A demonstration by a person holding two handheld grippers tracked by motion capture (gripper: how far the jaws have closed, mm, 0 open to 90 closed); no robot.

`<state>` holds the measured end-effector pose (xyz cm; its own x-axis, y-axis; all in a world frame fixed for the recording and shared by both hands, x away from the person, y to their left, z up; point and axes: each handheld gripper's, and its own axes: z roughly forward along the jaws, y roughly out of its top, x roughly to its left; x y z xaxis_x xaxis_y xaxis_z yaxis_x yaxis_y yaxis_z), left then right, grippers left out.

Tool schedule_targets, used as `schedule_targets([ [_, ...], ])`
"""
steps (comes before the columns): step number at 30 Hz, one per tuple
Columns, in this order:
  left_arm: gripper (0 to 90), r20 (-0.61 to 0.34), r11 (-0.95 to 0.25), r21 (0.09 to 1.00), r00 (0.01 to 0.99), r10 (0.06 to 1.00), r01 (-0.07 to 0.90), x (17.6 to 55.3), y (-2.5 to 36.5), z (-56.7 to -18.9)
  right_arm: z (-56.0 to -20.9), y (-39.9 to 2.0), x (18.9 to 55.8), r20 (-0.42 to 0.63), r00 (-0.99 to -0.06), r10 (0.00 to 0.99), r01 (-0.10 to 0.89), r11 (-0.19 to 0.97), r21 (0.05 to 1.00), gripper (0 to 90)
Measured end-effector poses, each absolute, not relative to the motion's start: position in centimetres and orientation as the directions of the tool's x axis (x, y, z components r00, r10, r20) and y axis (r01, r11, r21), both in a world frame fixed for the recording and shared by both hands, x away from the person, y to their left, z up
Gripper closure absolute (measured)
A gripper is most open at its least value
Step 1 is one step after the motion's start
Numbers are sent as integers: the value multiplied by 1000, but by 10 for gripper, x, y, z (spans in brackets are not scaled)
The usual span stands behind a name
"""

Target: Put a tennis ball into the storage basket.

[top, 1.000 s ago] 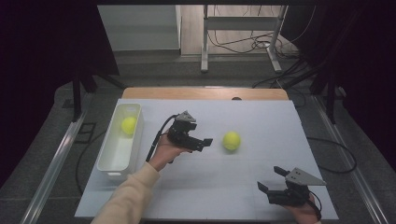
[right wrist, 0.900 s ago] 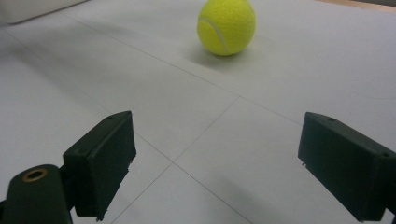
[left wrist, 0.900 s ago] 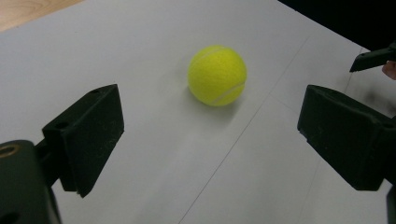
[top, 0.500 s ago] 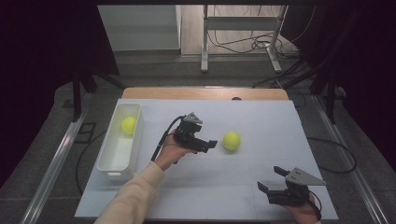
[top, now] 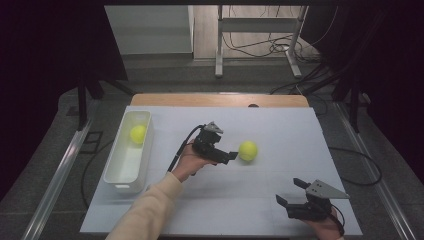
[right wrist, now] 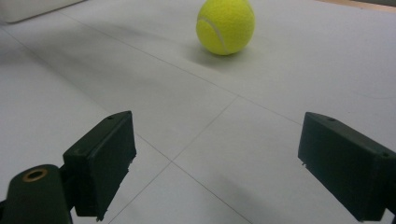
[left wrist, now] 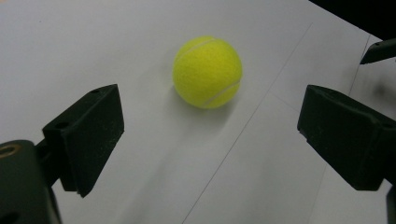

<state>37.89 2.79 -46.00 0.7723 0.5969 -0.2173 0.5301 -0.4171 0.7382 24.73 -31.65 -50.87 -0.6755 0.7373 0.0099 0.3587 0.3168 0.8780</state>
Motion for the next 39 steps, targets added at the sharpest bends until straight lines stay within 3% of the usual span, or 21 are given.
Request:
schedule_targets([
  [39,83,-180,-476,712,790,586,515,397,-16,-477,-509,-316,247,9,-679,734,358,321,877,113],
])
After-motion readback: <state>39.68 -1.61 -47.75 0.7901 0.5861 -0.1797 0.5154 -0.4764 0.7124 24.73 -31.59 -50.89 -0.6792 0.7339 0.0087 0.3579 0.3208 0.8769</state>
